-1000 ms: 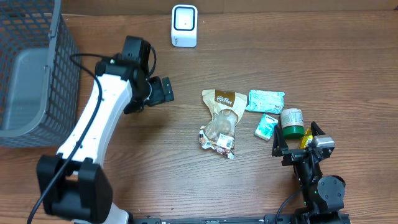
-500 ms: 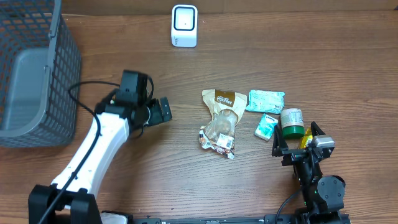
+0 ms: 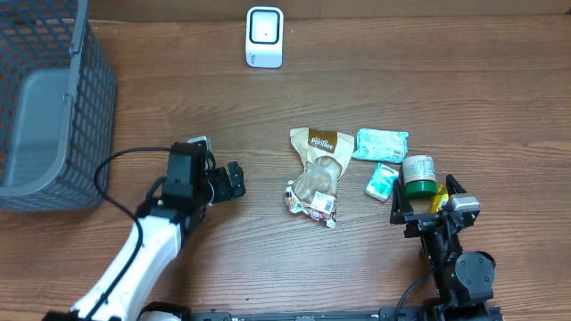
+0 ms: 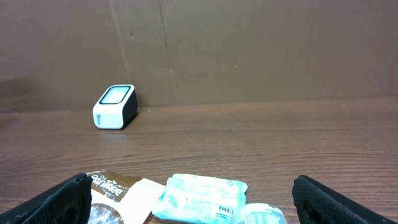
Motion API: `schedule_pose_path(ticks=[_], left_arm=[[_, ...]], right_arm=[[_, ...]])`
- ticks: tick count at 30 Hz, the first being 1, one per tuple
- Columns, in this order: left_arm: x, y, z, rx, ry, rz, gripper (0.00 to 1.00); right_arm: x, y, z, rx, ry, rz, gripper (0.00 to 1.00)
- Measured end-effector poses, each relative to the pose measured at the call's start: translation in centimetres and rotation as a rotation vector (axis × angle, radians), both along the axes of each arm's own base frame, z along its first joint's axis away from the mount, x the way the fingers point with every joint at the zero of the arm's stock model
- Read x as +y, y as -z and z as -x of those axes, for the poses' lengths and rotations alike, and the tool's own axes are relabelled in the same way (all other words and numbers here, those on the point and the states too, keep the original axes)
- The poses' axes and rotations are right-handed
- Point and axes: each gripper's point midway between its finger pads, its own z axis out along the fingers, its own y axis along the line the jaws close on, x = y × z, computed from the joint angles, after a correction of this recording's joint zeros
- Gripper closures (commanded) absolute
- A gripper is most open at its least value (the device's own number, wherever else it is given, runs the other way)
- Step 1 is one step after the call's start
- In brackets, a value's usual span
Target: Scan the item barcode
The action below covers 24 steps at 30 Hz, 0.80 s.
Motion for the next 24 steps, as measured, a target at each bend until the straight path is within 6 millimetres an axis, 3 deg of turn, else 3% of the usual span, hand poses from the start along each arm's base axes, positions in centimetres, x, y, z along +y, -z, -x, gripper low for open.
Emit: schedule_pose_path(ticks=[8, 13, 24], left_arm=[[-0.6, -2.6, -1.2, -0.292, 0.095, -0.011, 0.0], [-1.7, -5.7, -1.7, -0.479, 0.194, -0.02, 0.01], [-1.9, -9.5, 0.1, -0.657, 0.264, -0.057, 0.0]], right_arm=[[0.0, 0.0, 0.0, -0.001, 0.0, 0.0, 0.0], [0.0, 0.0, 0.0, -0.001, 0.0, 0.0, 0.0], [0.0, 0.0, 0.0, 0.0, 0.0, 0.0, 0.0]])
